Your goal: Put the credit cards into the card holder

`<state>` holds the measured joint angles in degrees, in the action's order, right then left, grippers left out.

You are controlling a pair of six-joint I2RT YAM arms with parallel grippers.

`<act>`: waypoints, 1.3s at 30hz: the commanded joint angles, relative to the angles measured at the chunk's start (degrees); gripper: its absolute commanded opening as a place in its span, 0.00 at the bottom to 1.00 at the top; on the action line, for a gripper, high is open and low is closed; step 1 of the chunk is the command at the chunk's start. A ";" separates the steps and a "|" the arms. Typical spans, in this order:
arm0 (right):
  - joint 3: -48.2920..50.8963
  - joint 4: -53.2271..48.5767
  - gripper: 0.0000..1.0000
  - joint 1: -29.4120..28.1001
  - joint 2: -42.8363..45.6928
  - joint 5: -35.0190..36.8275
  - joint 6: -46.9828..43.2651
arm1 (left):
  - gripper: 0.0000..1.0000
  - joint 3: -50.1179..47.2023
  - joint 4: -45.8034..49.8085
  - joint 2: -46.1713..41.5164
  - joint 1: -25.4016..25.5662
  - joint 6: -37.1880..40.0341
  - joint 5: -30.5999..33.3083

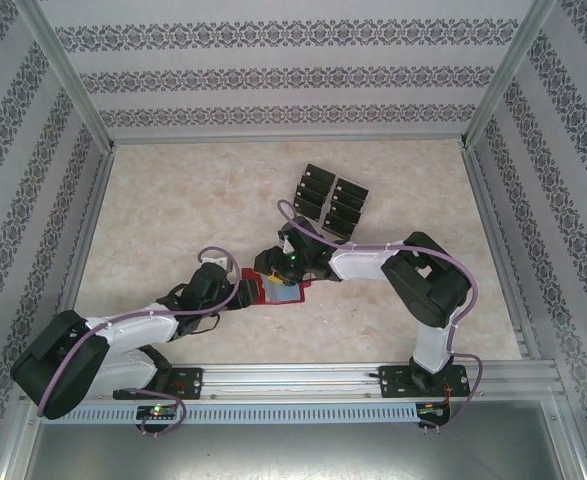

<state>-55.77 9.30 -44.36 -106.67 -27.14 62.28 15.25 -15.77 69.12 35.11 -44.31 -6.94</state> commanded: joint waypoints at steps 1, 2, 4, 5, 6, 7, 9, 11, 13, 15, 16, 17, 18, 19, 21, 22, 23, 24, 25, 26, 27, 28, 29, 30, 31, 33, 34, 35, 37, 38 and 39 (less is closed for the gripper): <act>-0.74 1.26 0.53 0.54 -0.95 -1.07 1.30 | 0.68 -2.16 -10.82 3.72 -0.26 -2.74 -7.08; -0.72 1.33 0.53 0.57 -1.03 -1.03 1.43 | 0.69 -2.56 -11.46 3.94 -0.22 -3.17 -7.16; -0.83 1.34 0.53 0.56 -1.21 -1.07 1.58 | 0.68 -2.59 -10.72 4.12 -0.07 -3.68 -6.92; -0.90 1.34 0.53 0.56 -1.30 -1.08 1.78 | 0.69 -2.46 -9.84 4.06 0.17 -3.53 -6.48; -0.96 1.26 0.53 0.53 -1.36 -1.15 1.77 | 0.68 -2.25 -9.07 4.06 0.60 -3.21 -5.93; -1.00 1.26 0.53 0.58 -1.43 -1.10 1.83 | 0.69 -2.03 -8.58 4.06 0.92 -2.71 -5.64; -1.00 1.41 0.53 0.51 -1.59 -1.06 2.13 | 0.68 -1.32 -7.66 4.30 1.42 -1.48 -5.26; -1.01 1.48 0.53 0.53 -1.86 -1.14 2.23 | 0.69 -0.84 -7.07 4.57 1.96 -0.77 -4.68; -0.91 1.59 0.53 0.55 -2.11 -1.16 2.54 | 0.69 -0.36 -6.76 5.18 2.48 -0.03 -4.31; -0.84 1.82 0.53 0.52 -2.30 -1.30 2.76 | 0.68 0.30 -5.55 6.01 3.54 0.75 -3.33; -0.82 1.86 0.53 0.59 -2.36 -1.33 2.84 | 0.68 0.52 -5.38 6.37 4.02 1.16 -2.82; -0.79 1.95 0.53 0.54 -2.40 -1.43 2.93 | 0.68 0.89 -4.82 6.86 4.63 1.41 -2.18; -0.66 2.02 0.53 0.53 -2.48 -1.43 3.00 | 0.68 1.30 -4.17 7.38 5.23 1.78 -1.52; -0.61 2.18 0.53 0.50 -2.57 -1.43 3.12 | 0.68 1.66 -3.80 7.89 5.67 2.03 -1.02; -0.66 2.30 0.53 0.57 -2.71 -1.60 3.28 | 0.68 2.21 -3.79 9.26 6.41 2.39 -0.24; -0.65 2.47 0.53 0.51 -2.75 -1.69 3.38 | 0.68 2.40 -3.91 9.84 6.58 2.38 0.05; -0.61 2.46 0.53 0.58 -2.83 -1.77 3.44 | 0.68 2.50 -4.30 10.50 6.79 2.35 0.25; -0.57 2.44 0.53 0.51 -2.84 -1.71 3.50 | 0.68 2.72 -4.67 11.23 6.96 2.37 0.37; -0.48 2.39 0.53 0.51 -2.79 -1.77 3.47 | 0.68 2.92 -5.03 11.74 7.11 2.39 0.43; -0.44 2.39 0.53 0.61 -2.84 -1.87 3.52 | 0.68 3.24 -5.23 12.42 7.44 2.33 0.50; -0.47 2.52 0.53 0.56 -2.77 -1.87 3.59 | 0.68 3.59 -5.39 12.97 7.72 2.50 0.57; -0.35 2.52 0.53 0.61 -2.81 -1.98 3.63 | 0.68 3.95 -5.37 13.70 8.11 2.62 0.74; -0.39 2.52 0.53 0.59 -2.84 -1.96 3.64 | 0.68 4.46 -5.41 14.36 8.42 2.67 0.83; -0.37 2.53 0.53 0.62 -2.84 -1.96 3.72 | 0.68 4.77 -5.49 14.93 8.75 2.82 0.87; -0.37 2.65 0.53 0.66 -2.77 -1.96 3.77 | 0.68 5.15 -5.41 15.64 8.91 2.83 1.04; -0.39 2.65 0.53 0.63 -2.75 -1.96 3.89 | 0.68 5.49 -5.45 16.45 9.36 2.75 1.36; -0.37 2.63 0.53 0.59 -2.73 -2.02 3.91 | 0.68 5.58 -5.32 16.79 9.50 2.59 1.70; -0.42 2.69 0.53 0.62 -2.64 -2.04 3.98 | 0.68 5.79 -4.76 16.88 9.62 2.44 2.20; -0.48 2.66 0.53 0.63 -2.36 -2.04 4.14 | 0.66 6.64 -2.22 17.18 9.80 2.52 3.06; -0.65 2.65 0.53 0.64 -2.26 -2.04 4.15 | 0.64 7.13 -0.98 17.42 9.93 2.72 3.46; -0.72 2.61 0.53 0.71 -2.22 -2.07 4.17 | 0.64 7.37 -0.08 17.52 9.97 2.90 3.77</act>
<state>-55.77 11.05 -44.34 -108.18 -28.23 65.91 21.80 -14.98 79.77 43.88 -41.10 7.46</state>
